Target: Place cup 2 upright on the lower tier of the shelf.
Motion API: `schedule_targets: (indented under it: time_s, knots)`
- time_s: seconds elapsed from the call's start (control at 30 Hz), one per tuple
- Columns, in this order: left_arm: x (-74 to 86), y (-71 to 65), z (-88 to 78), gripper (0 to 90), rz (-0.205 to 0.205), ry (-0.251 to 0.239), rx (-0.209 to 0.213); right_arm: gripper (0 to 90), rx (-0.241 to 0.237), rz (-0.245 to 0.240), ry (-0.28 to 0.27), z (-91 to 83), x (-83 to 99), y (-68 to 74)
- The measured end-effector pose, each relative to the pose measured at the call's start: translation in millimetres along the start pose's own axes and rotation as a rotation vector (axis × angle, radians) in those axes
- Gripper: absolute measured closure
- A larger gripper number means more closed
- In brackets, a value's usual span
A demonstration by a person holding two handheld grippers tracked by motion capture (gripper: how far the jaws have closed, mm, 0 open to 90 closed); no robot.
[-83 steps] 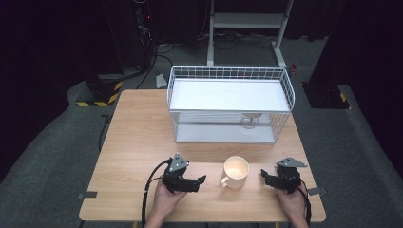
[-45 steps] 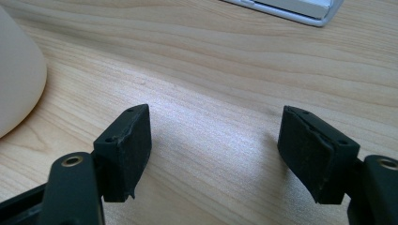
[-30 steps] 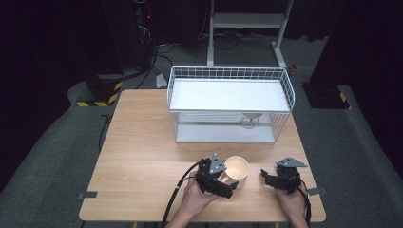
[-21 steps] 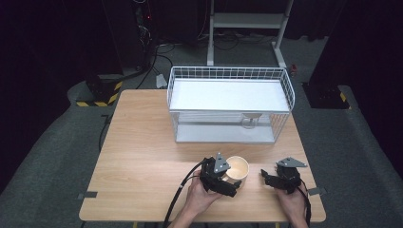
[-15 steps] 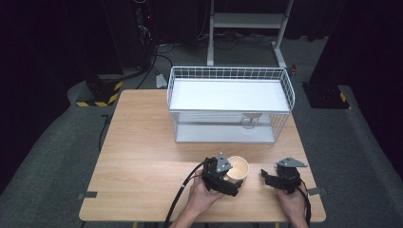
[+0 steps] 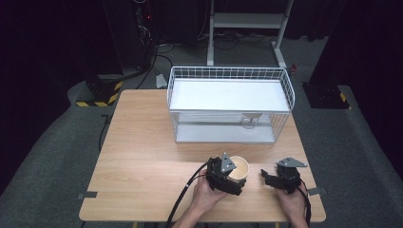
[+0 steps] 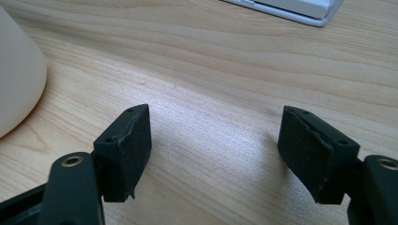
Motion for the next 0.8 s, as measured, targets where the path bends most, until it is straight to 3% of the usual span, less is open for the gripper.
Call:
schedule_targets:
  time_s: [0.4,0.8]
  knots:
    - [1.7,-1.9,6.7,7.6,-0.003,0.009,-0.012,26.4,0.0,0.0,0.0,0.0,0.0,0.0]
    - [2.1,-3.4,5.5,8.9,0.025,-0.006,-0.029,26.4,0.0,0.0,0.0,0.0,0.0,0.0]
Point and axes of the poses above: each handheld gripper's, and its own axes: z roughly forward along the jaws, x roughly out of its underside, y roughly to its left, the point moved 2 cm from there along z, roughly forward along the jaws, and after that the axes turned 10 degrees about -x, right-handed, at the moved point
